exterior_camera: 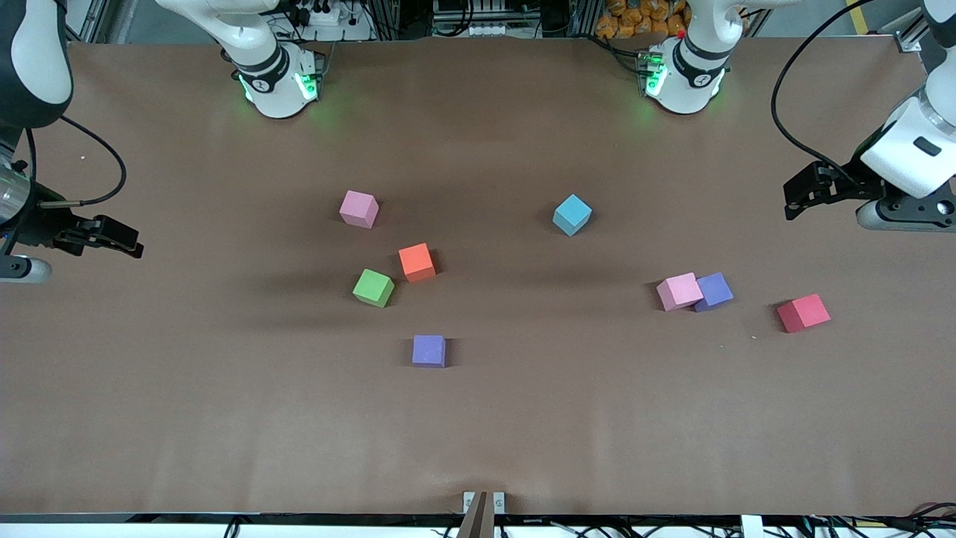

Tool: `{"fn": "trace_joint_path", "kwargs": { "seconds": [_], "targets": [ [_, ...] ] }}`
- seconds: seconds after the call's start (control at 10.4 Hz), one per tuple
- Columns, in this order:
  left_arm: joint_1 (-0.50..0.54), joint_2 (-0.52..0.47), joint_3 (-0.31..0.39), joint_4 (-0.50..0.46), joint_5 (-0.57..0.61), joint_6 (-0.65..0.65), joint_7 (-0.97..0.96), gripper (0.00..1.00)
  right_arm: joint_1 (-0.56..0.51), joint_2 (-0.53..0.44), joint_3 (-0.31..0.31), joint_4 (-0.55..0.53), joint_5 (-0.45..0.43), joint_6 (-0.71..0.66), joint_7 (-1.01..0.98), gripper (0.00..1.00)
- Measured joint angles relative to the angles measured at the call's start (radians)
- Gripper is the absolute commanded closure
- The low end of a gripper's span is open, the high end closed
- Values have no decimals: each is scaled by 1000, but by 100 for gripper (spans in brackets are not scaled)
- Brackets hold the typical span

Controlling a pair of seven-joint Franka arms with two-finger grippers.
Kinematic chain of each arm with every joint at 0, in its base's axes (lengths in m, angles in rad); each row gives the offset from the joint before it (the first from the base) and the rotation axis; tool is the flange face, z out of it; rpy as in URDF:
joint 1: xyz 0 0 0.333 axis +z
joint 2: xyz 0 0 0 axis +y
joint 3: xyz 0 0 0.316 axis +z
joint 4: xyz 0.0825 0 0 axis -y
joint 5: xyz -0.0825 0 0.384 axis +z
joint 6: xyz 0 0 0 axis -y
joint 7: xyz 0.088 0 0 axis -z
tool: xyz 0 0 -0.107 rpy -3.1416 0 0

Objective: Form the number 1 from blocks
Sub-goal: 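Reach the left gripper to the cyan cube while the right gripper starts moving, then grasp the cyan cube with the left gripper while the right reaches green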

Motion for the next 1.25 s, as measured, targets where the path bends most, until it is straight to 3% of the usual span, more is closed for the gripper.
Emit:
{"fn": "trace_joint_path", "kwargs": {
  "seconds": [0.39,0.58,0.77,1.06,1.25],
  "targets": [
    [-29,-1,1,-10,-6,-4,0,0,0,0,0,0,0,0,0,0],
    [-96,7,-1,-51,-48,1,-31,0,0,0,0,0,0,0,0,0],
    [-191,12,-12,-146,-72,76,-177,0,0,1,0,0,0,0,0,0],
    [-255,12,-141,-305,-74,189,-520,0,3,8,2,-10,1,0,0,0],
    [-282,12,-190,-404,-78,264,-698,0,30,33,5,-20,2,4,-1,0]
  ]
}}
